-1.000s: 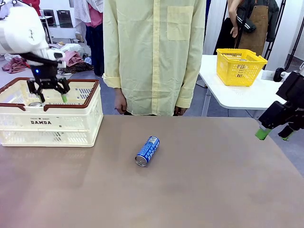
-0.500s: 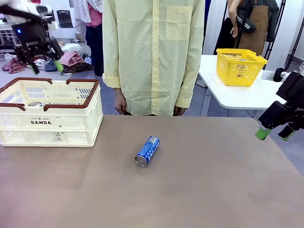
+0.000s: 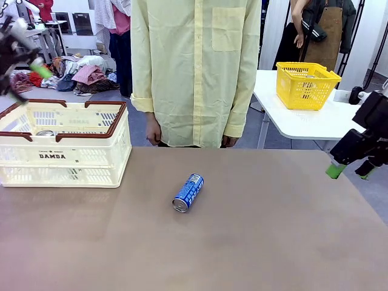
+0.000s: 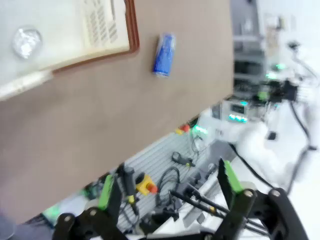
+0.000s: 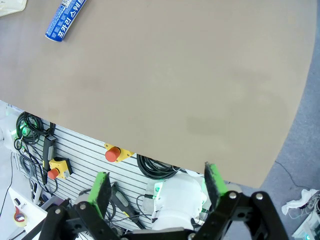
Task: Place the drinks into the Shopping basket.
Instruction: Pick up one drink and place it into the Shopping basket.
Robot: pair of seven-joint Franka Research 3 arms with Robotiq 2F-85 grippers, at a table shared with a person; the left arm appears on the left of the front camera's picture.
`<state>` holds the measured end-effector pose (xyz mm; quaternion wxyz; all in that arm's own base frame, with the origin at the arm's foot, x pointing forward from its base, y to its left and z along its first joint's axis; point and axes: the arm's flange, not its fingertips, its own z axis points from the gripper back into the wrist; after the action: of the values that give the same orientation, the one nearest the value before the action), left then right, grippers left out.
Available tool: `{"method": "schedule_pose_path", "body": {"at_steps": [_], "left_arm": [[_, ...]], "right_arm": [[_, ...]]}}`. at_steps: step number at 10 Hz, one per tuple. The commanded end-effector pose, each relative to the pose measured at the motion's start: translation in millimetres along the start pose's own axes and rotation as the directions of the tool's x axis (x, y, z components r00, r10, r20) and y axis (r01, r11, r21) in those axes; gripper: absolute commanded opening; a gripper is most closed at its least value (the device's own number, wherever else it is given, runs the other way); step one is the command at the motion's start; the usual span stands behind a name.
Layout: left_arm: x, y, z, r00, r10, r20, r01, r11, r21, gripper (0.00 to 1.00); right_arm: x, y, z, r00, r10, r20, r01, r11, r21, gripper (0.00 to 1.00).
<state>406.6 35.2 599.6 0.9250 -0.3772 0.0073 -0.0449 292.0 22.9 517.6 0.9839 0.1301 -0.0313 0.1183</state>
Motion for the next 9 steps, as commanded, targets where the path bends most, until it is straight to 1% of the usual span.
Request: {"method": "schedule_pose_path", "body": {"at_steps": [1,2,3,4,5,6,7,9], "left_arm": [[-44.9,57.8,-5.7,0.997,-0.059,-0.059,0.050,0.988,-0.144,1.00],[-55.2,87.4,0.6,0.996,-0.085,-0.041,0.073,0.967,-0.243,1.00],[-57.4,116.1,5.6,0.994,-0.105,-0.042,0.088,0.948,-0.306,1.00],[-48.8,135.6,1.3,0.993,-0.092,-0.074,0.065,0.950,-0.307,1.00],[-37.4,152.0,-9.3,0.991,-0.066,-0.114,0.033,0.962,-0.271,1.00],[-26.9,164.0,-18.6,0.985,-0.088,-0.148,0.047,0.965,-0.256,1.00],[-64.6,148.2,-9.5,0.996,-0.071,-0.059,0.050,0.955,-0.291,1.00],[-64.6,148.2,-9.5,0.996,-0.071,-0.059,0.050,0.955,-0.291,1.00]], "right_arm": [[0.3,-0.2,1.8,1.000,0.001,-0.002,-0.001,1.000,-0.001,1.00],[0.3,-0.2,1.8,1.000,0.001,-0.002,-0.001,1.000,-0.001,1.00],[0.3,-0.2,1.8,1.000,0.001,-0.002,-0.001,1.000,-0.001,1.00],[0.3,-0.2,1.8,1.000,0.001,-0.002,-0.001,1.000,-0.001,1.00],[0.3,-0.2,1.8,1.000,0.001,-0.002,-0.001,1.000,-0.001,1.00],[0.3,-0.2,1.8,1.000,0.001,-0.002,-0.001,1.000,-0.001,1.00],[0.3,-0.2,1.8,1.000,0.001,-0.002,-0.001,1.000,-0.001,1.00],[0.3,-0.2,1.8,1.000,0.001,-0.002,-0.001,1.000,-0.001,1.00]]}}
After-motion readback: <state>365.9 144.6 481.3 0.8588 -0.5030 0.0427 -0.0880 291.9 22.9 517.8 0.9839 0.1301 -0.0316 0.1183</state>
